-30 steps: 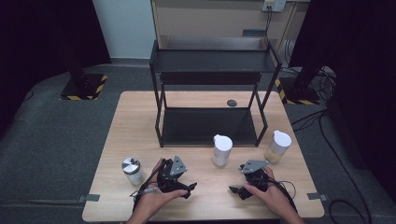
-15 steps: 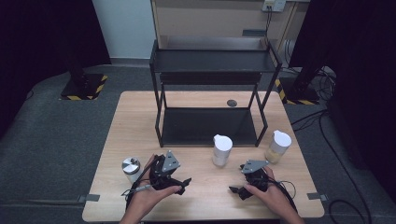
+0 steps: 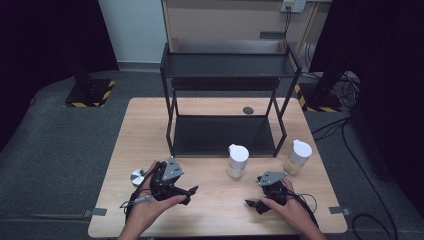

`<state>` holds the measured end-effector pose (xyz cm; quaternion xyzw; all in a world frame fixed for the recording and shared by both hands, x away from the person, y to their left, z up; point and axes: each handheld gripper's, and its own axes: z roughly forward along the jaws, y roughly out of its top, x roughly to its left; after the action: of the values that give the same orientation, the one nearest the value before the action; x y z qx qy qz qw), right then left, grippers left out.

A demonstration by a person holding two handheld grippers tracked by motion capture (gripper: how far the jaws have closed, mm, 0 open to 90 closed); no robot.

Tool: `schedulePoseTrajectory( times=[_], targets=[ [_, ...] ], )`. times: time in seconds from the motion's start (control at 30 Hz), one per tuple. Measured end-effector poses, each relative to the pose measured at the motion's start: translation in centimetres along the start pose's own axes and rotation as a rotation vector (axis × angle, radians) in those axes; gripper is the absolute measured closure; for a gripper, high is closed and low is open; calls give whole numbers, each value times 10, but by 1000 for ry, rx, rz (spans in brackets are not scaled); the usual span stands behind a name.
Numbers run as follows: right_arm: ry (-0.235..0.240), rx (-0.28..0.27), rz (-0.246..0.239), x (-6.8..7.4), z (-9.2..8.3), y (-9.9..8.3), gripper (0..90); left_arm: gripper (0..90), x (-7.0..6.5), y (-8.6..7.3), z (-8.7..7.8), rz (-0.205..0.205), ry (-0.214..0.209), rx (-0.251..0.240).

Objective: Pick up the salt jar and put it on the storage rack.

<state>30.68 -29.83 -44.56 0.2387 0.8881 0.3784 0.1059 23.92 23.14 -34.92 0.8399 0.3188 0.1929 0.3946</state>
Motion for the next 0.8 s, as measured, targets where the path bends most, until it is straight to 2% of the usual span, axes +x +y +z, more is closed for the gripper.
schedulePoseTrajectory(
  times=[0.37,0.8],
  targets=[
    [0,0,0,0,0,0,9,23,15,-7,-26,-23,65,-24],
    [0,0,0,0,0,0,9,22,28,-17,-42,-51,117,-31]
  ],
)
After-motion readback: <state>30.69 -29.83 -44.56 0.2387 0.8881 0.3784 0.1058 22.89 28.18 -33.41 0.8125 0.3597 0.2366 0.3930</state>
